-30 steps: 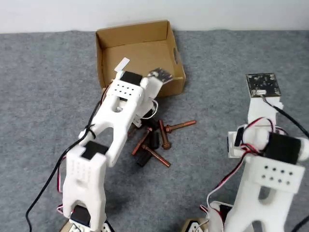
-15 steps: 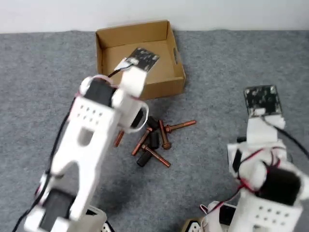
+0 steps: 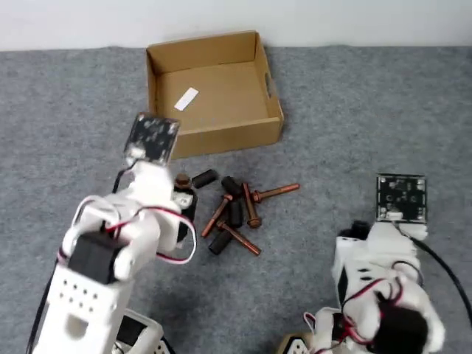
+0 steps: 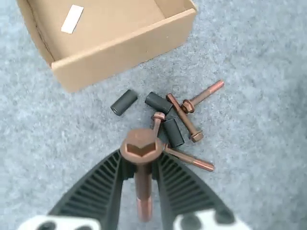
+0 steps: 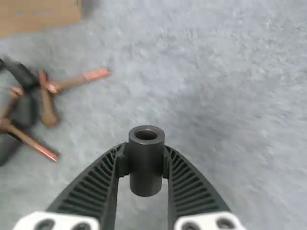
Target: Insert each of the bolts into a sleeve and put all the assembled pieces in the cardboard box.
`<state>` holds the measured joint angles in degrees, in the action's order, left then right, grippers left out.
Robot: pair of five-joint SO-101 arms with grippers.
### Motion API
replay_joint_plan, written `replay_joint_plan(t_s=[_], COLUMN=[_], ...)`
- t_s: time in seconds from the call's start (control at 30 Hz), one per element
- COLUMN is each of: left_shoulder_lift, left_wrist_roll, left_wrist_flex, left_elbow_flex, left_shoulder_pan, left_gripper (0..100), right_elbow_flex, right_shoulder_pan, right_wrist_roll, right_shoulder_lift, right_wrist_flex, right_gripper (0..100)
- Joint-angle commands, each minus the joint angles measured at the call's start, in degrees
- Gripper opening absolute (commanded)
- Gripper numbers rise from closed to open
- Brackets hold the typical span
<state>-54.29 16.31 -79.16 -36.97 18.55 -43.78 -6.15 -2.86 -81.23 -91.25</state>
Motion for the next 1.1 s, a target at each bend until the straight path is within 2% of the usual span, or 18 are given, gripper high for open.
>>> replay_joint_plan(t_s=[0.0,0.23,0.47,0.67,0.87,1.07], left_shoulder_lift=[-6.5,-19.2,-36.0,-50.0,-49.4,-49.4], left_wrist_roll=[4.4,6.2,4.9,4.0,11.3,12.0], left_wrist_flex=[2.5,5.2,15.0,20.0,22.1,26.3], left_elbow_flex=[-2.7,-10.2,-23.4,-30.7,-28.9,-29.1], left_shoulder_pan=[-0.2,-0.2,0.4,5.5,7.8,7.9], left_gripper=[0,0,0,0,0,0], right_elbow_flex=[-3.2,-13.6,-22.1,-22.7,-22.9,-25.5], right_shoulder_pan=[7.8,25.5,37.8,45.4,51.9,55.5], right_wrist_roll=[6.1,13.4,15.5,15.4,15.1,15.0], right_shoulder_lift=[-3.2,-8.9,-14.7,-15.5,-15.5,-15.5], right_wrist_flex=[4.2,10.8,18.8,20.2,23.8,28.3], right_gripper=[0.8,0.8,0.9,0.9,0.9,0.9])
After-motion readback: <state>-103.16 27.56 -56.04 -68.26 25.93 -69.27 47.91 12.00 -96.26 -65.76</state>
